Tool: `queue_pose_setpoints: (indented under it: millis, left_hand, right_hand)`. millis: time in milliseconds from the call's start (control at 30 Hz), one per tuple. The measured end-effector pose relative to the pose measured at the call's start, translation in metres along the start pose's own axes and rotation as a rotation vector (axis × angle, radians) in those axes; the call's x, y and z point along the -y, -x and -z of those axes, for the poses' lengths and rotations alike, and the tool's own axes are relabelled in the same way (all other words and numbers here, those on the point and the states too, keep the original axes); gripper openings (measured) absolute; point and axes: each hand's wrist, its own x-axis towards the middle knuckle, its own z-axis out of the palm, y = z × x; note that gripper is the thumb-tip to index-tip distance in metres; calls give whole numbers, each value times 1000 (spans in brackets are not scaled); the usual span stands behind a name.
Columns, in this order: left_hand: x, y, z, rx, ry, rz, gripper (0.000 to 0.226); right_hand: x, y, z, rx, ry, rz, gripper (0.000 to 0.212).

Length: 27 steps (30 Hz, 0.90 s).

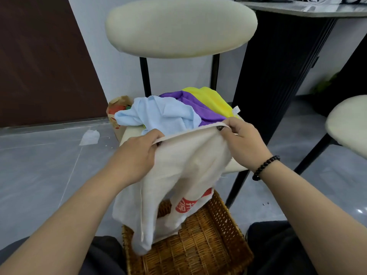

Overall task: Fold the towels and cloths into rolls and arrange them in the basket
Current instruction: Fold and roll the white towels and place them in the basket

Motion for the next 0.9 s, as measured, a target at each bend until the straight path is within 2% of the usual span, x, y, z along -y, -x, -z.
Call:
queue_pose_setpoints:
  millis: [167,367,467,533,600,700,800,900]
  left_hand:
    - [19,2,11,-33,1,182,34]
    - [44,7,25,-99,-63,318,33]
    - [56,7,32,-130,-149,364,25]
    - [58,6,35,-188,-76,385,16]
    - [47,7,35,-228,201,390,14]
    - [21,9,26,-172,599,372,12]
    - [-4,6,13,-138,823,331,20]
    - [-19,1,2,-130,949,346,22]
  right_hand:
    - [-7,-5,19,-200,27,-41,27]
    - [-15,-2,47,-339,114,-72,26]
    - [-12,0,57,-428,64,-118,20]
    - [-8,1,62,-468,-80,-206,10]
    - [-3,4,63,-423,-264,-280,12]
    - [10,10,59,-265,-459,-283,18]
    - [20,14,49,-60,-676,-300,30]
    - [22,11,39,4,-885,-317,28]
